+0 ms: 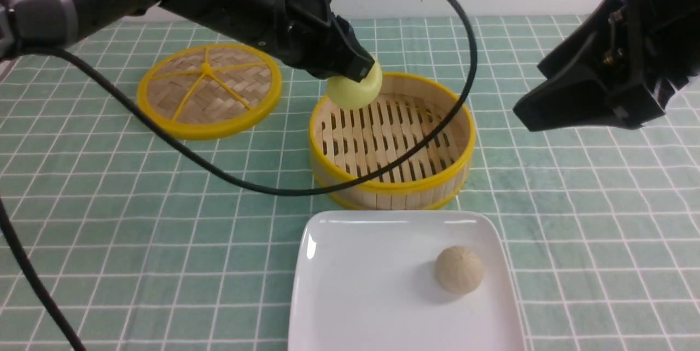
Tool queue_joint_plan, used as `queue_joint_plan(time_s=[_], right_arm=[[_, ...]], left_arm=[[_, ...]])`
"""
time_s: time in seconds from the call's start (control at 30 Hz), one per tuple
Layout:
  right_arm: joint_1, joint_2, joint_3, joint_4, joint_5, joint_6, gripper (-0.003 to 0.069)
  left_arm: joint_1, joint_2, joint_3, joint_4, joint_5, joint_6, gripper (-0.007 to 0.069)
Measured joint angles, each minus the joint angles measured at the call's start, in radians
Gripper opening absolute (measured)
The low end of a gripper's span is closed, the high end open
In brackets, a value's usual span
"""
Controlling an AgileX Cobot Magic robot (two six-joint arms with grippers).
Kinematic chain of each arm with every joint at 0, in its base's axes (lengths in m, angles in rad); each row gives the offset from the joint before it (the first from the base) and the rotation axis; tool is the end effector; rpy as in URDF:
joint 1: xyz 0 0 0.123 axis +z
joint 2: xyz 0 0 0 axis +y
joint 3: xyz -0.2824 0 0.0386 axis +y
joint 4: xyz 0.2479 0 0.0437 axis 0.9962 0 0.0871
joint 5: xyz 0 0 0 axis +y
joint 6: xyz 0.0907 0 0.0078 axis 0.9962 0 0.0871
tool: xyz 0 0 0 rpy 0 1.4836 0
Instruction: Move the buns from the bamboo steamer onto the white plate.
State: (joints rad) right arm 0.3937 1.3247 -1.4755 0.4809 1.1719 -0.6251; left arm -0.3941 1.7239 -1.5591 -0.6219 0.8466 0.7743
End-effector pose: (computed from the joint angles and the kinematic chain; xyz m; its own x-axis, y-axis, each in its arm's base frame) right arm 0.2242 0.1352 0.4227 -0.4078 -0.5734 -0.7106 -0.8379 0.5443 0.0416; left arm 0.3436 -0.1860 0.3387 -0.4374 0.4985 -0.7484 0.8060 0.5864 -0.0804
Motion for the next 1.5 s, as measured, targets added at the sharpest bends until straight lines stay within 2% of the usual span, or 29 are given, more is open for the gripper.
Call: queue_joint_plan(time_s=[0.2, 0.43, 0.6, 0.67, 0.93, 1.2, 1.37, 1.4, 1.43, 1.5], right_arm=[[0.0, -0.005, 0.0, -0.003, -0.001, 0.0, 0.0484], [0.0, -0.006, 0.0, 0.001, 0.001, 0.001, 0.0484], [0.0, -0.006, 0.0, 0.016, 0.004, 0.001, 0.0484], [0.0, -0.006, 0.0, 0.029, 0.008, 0.001, 0.0484], [0.0, -0.006, 0.0, 0.069, 0.051, 0.001, 0.0484], [0.0, -0.006, 0.0, 0.084, 0.056, 0.001, 0.0484], [0.0, -0.006, 0.0, 0.085, 0.053, 0.001, 0.0484], [0.0, -0.006, 0.0, 0.087, 0.048, 0.001, 0.0484], [0.0, -0.006, 0.0, 0.087, 0.048, 0.001, 0.0484], [0.0, -0.006, 0.0, 0.087, 0.047, 0.001, 0.0484]], left_arm=[[0.0, -0.024, 0.0, 0.038, 0.32, -0.078, 0.0022], [-0.035, -0.026, 0.075, 0.014, 0.366, -0.127, 0.0022], [-0.129, -0.012, 0.199, 0.034, 0.291, -0.114, 0.0022], [-0.174, 0.026, 0.266, 0.074, 0.181, -0.111, 0.0022], [-0.188, 0.164, 0.305, 0.153, -0.094, -0.111, 0.0022], [-0.188, 0.201, 0.305, 0.15, -0.162, -0.109, 0.0027], [-0.188, 0.202, 0.3, 0.147, -0.107, -0.104, 0.0088], [-0.188, 0.202, 0.3, 0.147, -0.098, -0.105, 0.0138], [-0.188, 0.202, 0.3, 0.147, -0.095, -0.109, 0.0153], [-0.188, 0.202, 0.297, 0.147, -0.086, -0.133, 0.0268]])
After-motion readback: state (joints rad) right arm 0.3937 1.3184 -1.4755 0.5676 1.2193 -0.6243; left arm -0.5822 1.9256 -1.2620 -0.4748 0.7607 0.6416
